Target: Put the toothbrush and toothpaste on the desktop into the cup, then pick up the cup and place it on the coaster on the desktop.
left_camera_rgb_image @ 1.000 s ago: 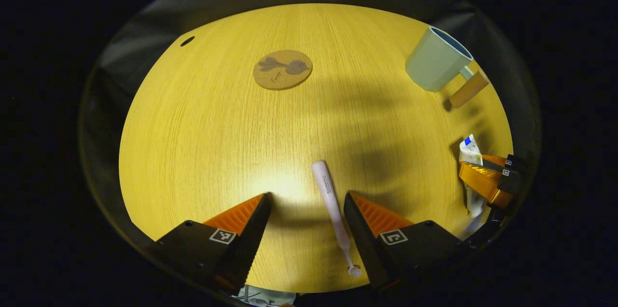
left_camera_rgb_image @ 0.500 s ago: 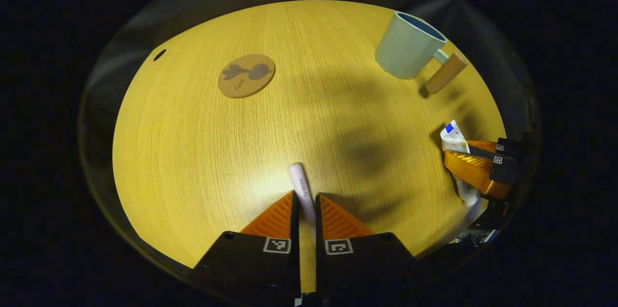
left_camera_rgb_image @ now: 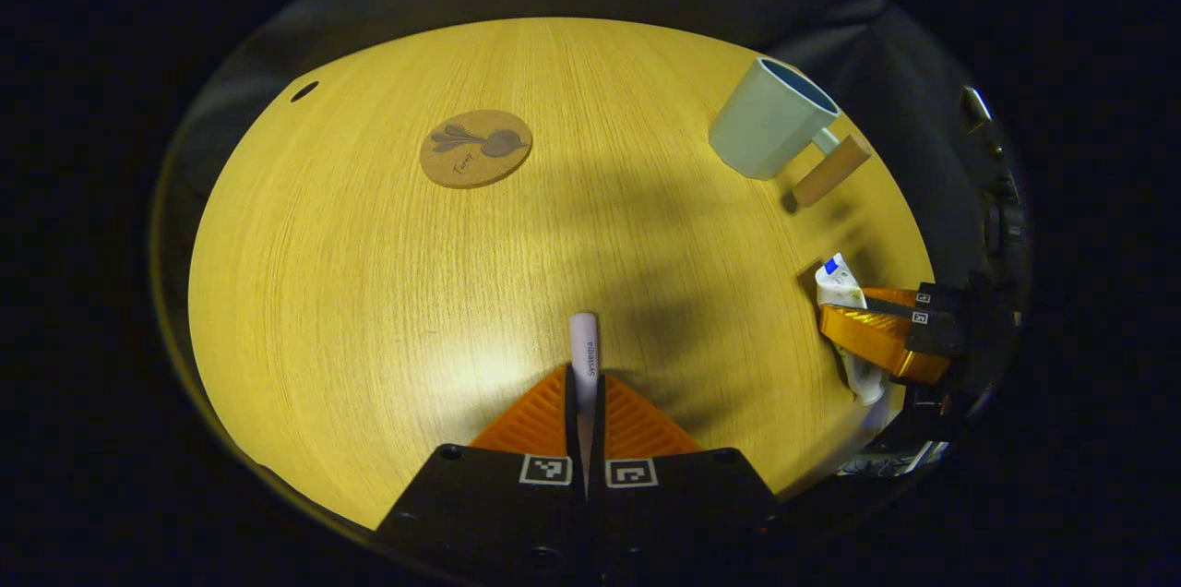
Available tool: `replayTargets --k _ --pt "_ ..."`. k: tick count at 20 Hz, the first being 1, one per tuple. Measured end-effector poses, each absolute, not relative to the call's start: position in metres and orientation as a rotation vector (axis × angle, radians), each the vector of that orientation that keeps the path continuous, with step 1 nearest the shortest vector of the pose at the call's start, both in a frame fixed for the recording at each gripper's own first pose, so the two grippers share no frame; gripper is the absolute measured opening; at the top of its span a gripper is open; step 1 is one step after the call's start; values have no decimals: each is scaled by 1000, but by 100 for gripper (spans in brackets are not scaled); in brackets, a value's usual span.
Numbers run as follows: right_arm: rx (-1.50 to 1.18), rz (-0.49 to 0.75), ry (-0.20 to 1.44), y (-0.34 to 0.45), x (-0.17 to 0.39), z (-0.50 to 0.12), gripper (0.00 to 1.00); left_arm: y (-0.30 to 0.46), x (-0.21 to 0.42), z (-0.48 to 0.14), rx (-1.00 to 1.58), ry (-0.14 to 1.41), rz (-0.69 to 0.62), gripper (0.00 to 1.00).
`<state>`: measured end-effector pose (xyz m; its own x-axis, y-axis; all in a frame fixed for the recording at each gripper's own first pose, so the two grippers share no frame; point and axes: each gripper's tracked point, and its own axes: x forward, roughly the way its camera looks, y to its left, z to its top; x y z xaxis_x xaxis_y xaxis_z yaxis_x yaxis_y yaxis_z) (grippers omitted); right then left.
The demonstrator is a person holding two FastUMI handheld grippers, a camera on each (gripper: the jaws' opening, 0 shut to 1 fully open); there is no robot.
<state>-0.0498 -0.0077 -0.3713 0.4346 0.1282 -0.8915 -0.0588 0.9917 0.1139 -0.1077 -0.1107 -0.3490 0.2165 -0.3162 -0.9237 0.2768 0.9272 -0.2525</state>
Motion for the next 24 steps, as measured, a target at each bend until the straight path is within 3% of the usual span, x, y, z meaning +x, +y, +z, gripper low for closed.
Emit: replayTargets --k 11,24 --pt "152 123 877 -5 -34 -291 12 -113 -95 -279 -34 1071 -474 0" --pt "185 176 545 5 65 -160 9 -107 -70 -228 -43 958 -459 0"
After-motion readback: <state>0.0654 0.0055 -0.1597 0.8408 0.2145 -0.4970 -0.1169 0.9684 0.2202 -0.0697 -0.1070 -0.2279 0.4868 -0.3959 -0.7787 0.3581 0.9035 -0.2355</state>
